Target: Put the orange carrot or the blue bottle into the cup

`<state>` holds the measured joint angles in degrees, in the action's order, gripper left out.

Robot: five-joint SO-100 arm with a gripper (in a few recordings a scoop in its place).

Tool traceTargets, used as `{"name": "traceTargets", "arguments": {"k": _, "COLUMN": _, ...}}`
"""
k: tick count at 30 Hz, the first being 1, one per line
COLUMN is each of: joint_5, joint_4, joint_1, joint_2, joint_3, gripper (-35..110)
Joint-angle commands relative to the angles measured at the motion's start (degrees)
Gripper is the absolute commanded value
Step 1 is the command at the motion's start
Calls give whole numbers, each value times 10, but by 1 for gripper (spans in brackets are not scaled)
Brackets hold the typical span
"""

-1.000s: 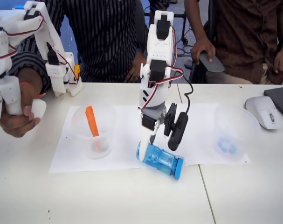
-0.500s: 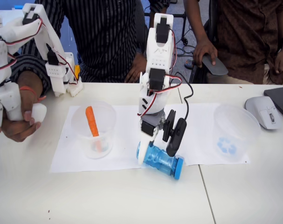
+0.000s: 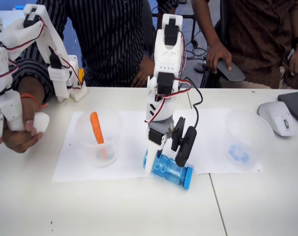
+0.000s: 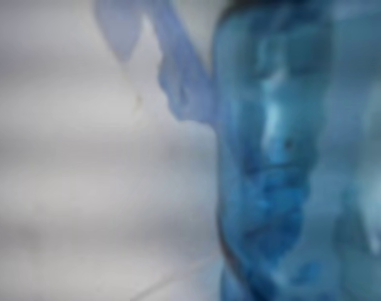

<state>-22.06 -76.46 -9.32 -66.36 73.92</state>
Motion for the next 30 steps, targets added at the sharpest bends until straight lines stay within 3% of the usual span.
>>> {"name": "traceTargets", "arguments": {"k": 1, "joint_5": -9, "joint_4": 4, "joint_1": -10, "joint_2": -7, "joint_3": -46, "gripper": 44}}
{"name": "traceTargets", "arguments": {"k": 25, "joint_5": -9, "joint_4": 4, "joint_1": -11, "joint_2": 6, "joint_3": -51, "gripper": 43}}
{"name": "traceTargets", "arguments": {"k": 30, "joint_5": -9, "joint_4": 6, "joint_1": -11, "joint_2": 5, "joint_3": -51, "gripper": 33}}
